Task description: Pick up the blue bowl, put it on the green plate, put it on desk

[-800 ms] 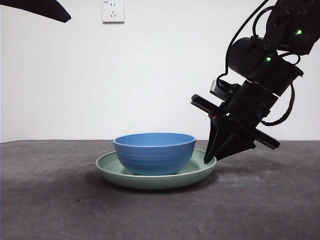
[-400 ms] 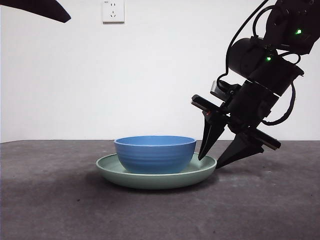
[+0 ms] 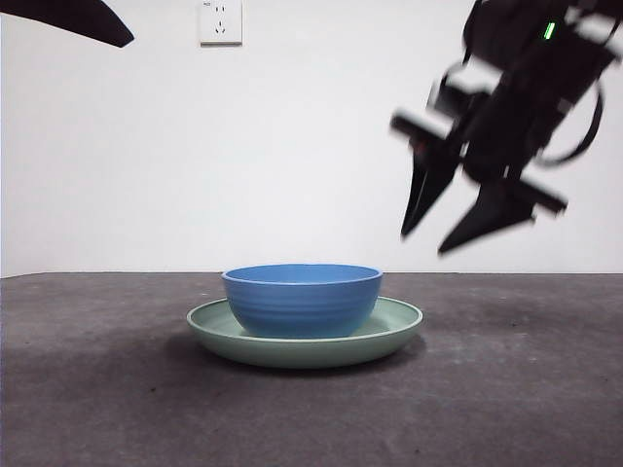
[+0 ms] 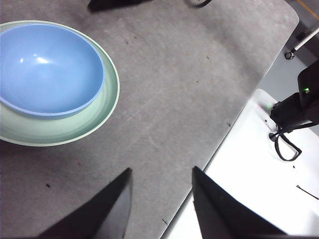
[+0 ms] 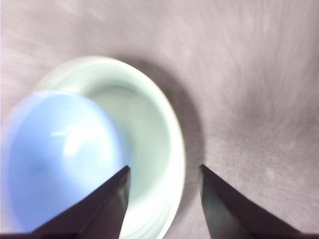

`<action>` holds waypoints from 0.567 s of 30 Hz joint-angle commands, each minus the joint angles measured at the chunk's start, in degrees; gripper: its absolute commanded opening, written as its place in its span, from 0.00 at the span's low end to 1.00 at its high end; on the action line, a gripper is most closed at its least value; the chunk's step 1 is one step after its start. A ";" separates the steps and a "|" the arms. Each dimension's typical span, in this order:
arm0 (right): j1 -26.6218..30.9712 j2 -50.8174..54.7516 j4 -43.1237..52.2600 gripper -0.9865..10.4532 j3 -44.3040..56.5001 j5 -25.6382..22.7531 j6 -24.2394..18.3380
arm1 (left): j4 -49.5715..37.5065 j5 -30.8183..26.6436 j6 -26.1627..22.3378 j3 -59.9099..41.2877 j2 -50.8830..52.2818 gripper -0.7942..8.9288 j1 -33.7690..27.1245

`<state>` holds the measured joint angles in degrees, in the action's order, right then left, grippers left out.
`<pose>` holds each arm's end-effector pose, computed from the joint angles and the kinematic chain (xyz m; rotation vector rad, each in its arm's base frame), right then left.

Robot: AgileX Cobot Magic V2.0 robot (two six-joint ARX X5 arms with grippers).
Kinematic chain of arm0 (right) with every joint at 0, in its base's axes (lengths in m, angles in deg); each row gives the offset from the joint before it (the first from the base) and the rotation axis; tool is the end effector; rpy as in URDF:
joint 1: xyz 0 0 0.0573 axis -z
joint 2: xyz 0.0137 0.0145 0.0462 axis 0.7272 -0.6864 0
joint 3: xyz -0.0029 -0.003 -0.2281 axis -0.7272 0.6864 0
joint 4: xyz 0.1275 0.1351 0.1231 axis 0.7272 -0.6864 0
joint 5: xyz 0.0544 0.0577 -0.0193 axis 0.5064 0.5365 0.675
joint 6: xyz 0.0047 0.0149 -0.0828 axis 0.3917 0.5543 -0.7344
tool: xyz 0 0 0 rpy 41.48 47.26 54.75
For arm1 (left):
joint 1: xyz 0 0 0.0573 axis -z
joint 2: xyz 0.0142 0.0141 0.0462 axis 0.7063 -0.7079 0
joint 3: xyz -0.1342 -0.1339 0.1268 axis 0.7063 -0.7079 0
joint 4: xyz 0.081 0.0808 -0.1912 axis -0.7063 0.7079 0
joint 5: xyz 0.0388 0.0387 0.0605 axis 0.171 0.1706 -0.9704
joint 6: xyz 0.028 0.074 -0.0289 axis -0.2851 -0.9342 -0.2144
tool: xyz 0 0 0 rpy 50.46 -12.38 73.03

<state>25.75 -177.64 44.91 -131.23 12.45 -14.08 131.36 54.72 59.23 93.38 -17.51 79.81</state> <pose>0.2916 0.1349 0.1798 0.3144 0.9790 0.4643 0.1361 -0.1347 0.2591 0.0165 0.7784 -1.0208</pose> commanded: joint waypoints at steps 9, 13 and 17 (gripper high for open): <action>-0.39 22.88 -14.25 0.28 -1.09 2.23 -10.10 | -0.42 0.17 -0.72 0.46 -0.39 0.28 0.24; -0.42 30.49 -20.98 0.28 -1.09 2.49 -12.76 | -0.42 0.17 -0.70 0.46 -0.39 0.28 0.24; -0.42 35.65 -27.74 0.28 -0.98 5.03 -15.04 | -0.42 0.17 -0.70 0.46 -0.39 0.28 0.24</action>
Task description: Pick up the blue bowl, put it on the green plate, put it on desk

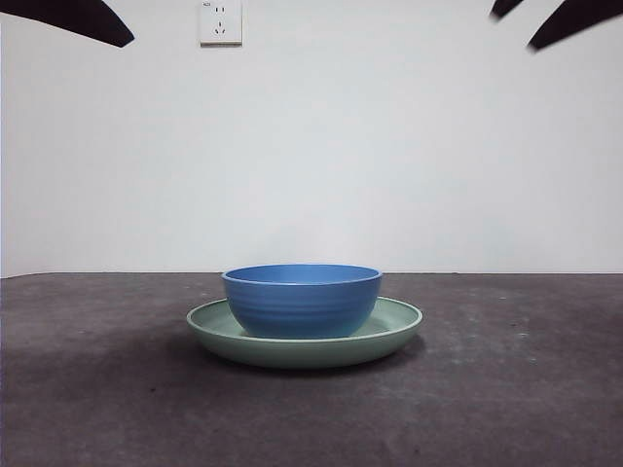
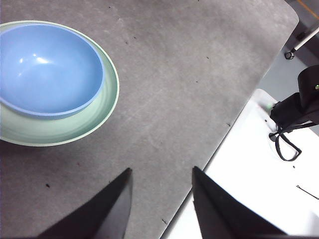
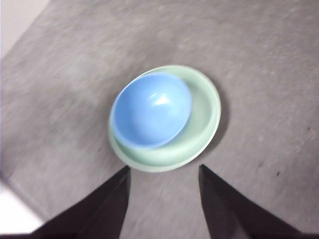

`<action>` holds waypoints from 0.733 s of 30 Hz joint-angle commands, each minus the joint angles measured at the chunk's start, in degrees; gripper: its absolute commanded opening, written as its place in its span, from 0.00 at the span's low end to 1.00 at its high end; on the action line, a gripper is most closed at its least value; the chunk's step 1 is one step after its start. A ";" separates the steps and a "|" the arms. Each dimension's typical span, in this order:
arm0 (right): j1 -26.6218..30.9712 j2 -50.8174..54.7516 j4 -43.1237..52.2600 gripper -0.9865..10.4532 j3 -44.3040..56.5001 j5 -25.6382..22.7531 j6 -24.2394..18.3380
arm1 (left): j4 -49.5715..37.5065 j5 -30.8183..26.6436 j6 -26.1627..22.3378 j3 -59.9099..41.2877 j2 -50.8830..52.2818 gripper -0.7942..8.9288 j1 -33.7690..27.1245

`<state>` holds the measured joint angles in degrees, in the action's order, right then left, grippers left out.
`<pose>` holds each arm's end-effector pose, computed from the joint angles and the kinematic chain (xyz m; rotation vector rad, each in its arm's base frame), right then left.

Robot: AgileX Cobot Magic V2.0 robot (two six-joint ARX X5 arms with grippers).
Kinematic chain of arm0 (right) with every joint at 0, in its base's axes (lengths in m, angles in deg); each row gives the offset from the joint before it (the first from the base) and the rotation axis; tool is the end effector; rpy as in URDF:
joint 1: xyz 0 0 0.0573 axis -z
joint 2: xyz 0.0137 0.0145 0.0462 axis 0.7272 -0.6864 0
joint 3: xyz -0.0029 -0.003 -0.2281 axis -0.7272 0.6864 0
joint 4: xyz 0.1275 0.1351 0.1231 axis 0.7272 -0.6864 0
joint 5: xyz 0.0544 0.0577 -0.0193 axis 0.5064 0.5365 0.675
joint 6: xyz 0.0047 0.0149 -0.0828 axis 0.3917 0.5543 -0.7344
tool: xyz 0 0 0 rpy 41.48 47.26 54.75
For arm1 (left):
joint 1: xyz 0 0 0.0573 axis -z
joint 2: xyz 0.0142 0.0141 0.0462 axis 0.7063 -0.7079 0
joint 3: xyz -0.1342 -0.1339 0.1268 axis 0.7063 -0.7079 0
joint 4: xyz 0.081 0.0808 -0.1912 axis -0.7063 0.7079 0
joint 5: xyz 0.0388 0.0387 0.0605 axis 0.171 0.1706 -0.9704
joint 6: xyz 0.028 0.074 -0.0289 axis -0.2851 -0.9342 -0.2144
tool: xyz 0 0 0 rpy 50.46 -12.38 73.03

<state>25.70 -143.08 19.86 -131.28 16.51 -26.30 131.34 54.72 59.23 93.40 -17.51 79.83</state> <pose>0.1738 0.0951 0.2860 0.1534 0.7613 0.6609 0.1361 -0.1347 0.2592 0.0166 0.7777 -1.0213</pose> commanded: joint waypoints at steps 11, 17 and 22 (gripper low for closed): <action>-0.35 8.94 -16.37 0.28 1.31 6.60 -7.30 | -0.39 0.17 -0.70 0.44 -0.39 0.28 0.22; -0.35 10.12 -16.24 0.28 3.26 6.54 -7.17 | -0.35 0.17 -0.70 0.44 -0.39 0.28 0.22; -0.35 10.10 -16.20 0.28 3.30 6.56 -7.13 | -0.33 0.17 -0.70 0.44 -0.39 0.28 0.22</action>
